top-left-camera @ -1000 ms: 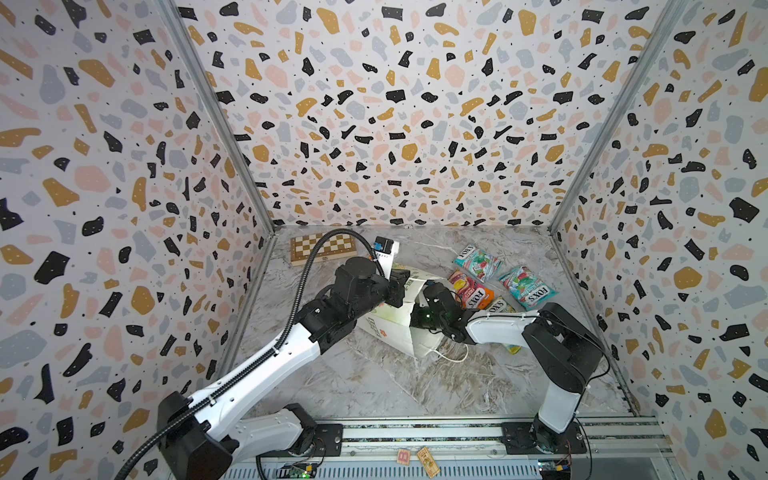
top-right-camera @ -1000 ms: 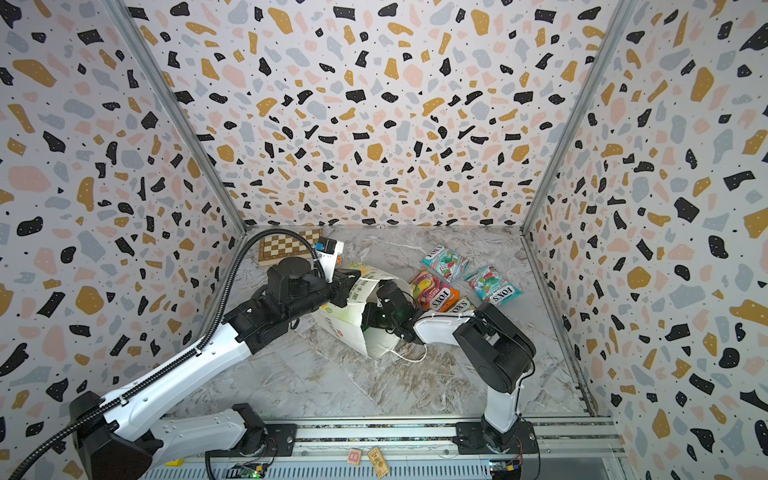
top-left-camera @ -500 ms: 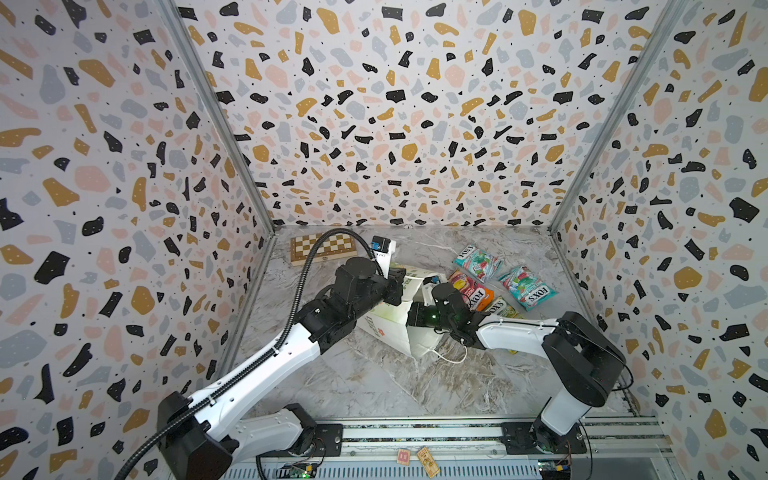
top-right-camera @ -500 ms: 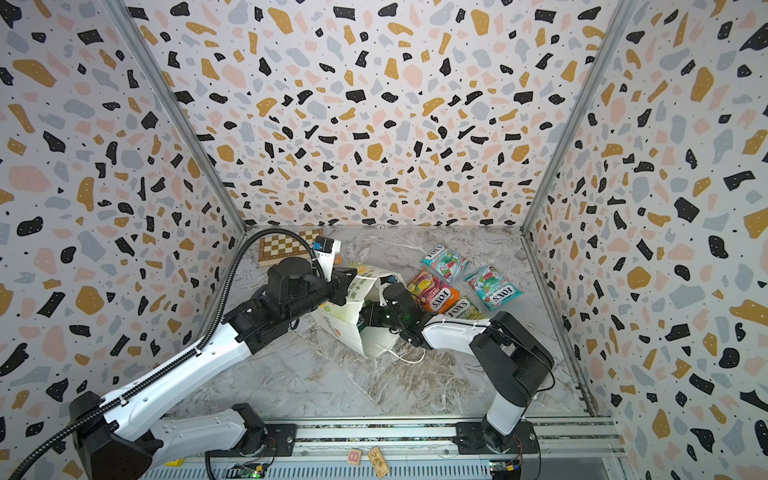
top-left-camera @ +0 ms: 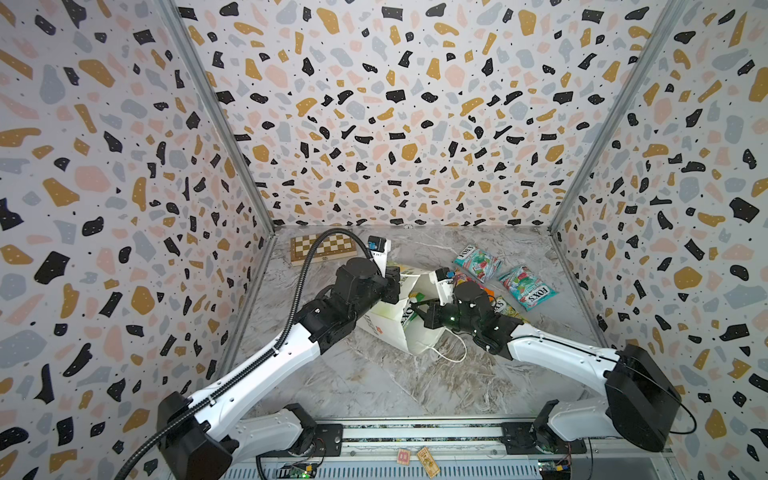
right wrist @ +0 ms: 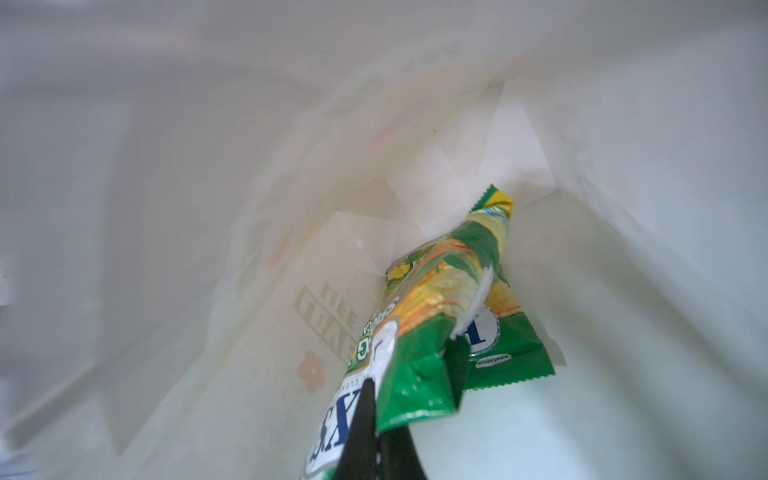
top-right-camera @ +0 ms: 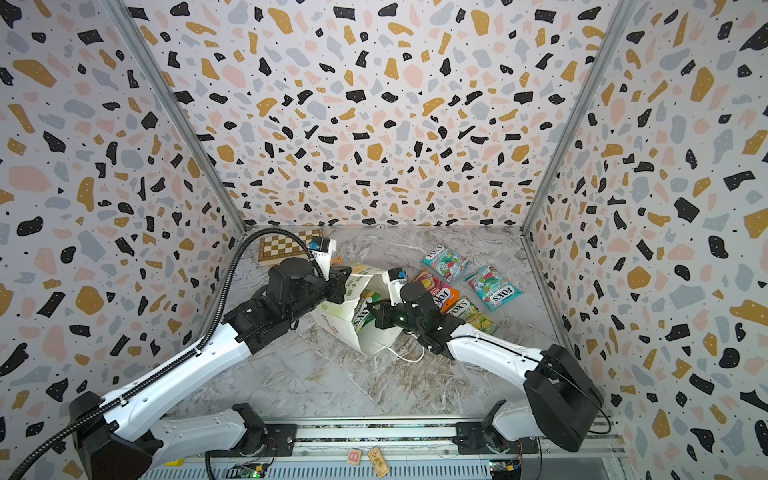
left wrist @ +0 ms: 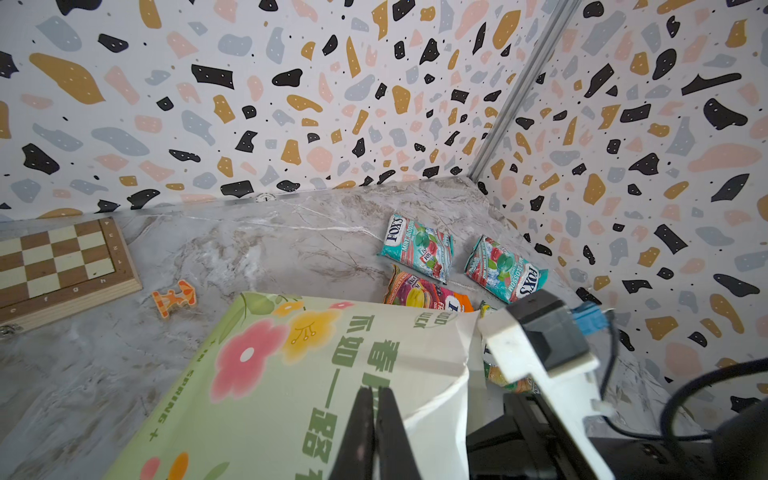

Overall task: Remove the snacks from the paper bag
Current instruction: 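Pull the second spring tea packet out of the bag with the right gripper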

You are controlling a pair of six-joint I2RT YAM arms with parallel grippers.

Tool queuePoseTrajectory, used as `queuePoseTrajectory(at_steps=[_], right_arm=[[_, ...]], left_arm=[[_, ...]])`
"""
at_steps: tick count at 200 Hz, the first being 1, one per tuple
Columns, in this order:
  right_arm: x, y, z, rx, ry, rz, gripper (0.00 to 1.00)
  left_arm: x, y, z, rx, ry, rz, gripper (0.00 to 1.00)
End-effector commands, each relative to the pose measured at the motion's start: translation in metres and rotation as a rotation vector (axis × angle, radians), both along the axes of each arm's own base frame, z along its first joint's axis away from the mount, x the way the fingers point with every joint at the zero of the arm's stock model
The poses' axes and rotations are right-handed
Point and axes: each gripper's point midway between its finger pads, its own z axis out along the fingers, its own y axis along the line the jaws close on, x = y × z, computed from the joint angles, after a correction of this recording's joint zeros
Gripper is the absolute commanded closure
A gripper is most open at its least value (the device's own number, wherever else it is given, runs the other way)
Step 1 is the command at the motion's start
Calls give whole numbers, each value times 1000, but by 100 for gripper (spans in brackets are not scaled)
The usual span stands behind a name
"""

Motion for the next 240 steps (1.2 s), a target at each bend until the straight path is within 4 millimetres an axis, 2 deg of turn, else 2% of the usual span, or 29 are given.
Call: queuePoseTrajectory(at_steps=[1, 59, 93, 126, 174, 209, 240], right_arm=[[-7, -13, 23, -48, -102, 16, 100], [-26, -34, 66, -55, -248, 43, 100], [-37, -48, 99, -42, -354, 46, 100], [-42, -67, 130, -30, -448, -4, 100], [-44, -97, 161, -44, -536, -115, 100], [-41, -125, 171, -62, -565, -242, 100], [-33, -150, 167, -120, -554, -371, 100]], left_arm=[[0, 8, 6, 2, -29, 35, 100], [1, 10, 8, -5, -33, 46, 100], [3, 12, 6, 1, -33, 63, 100], [3, 12, 6, 0, -31, 67, 100], [3, 14, 7, 0, -35, 74, 100], [3, 14, 8, -3, -37, 73, 100], [2, 15, 10, -3, -43, 75, 100]])
